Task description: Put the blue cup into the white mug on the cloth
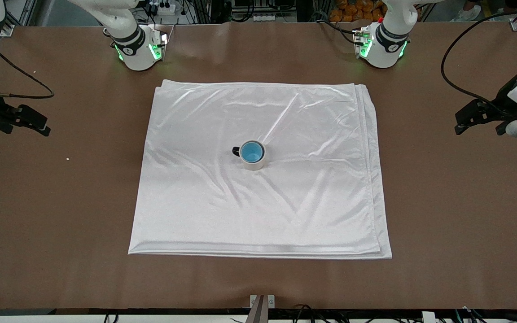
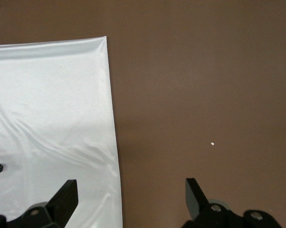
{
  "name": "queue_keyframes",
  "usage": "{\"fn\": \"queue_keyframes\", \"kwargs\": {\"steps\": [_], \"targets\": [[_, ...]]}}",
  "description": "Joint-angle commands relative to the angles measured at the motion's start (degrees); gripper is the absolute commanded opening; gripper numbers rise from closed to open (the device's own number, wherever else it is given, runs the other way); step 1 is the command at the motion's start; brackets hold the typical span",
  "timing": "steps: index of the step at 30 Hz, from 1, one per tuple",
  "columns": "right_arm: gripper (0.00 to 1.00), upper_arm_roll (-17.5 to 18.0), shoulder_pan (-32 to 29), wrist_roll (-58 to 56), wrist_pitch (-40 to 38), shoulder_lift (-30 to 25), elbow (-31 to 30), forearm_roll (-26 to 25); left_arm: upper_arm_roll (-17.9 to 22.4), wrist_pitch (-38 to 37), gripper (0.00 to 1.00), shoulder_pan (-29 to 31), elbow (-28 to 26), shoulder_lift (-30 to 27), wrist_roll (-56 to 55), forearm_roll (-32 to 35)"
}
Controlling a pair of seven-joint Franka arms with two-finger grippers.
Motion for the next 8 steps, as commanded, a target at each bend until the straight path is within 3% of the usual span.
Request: {"fn": "queue_keyframes", "kwargs": {"steps": [1, 8], "targets": [[1.0, 0.5, -0.8, 0.6, -0.8, -0.2, 0.5, -0.3, 0.2, 0.5, 1.0, 0.1, -0.6, -1.1, 0.1, -1.1], [1.0, 0.5, -0.9, 0.6, -0.8, -0.2, 0.4, -0.3, 0.3, 0.5, 1.0, 0.3, -0.6, -1.3, 0.1, -1.2]]}}
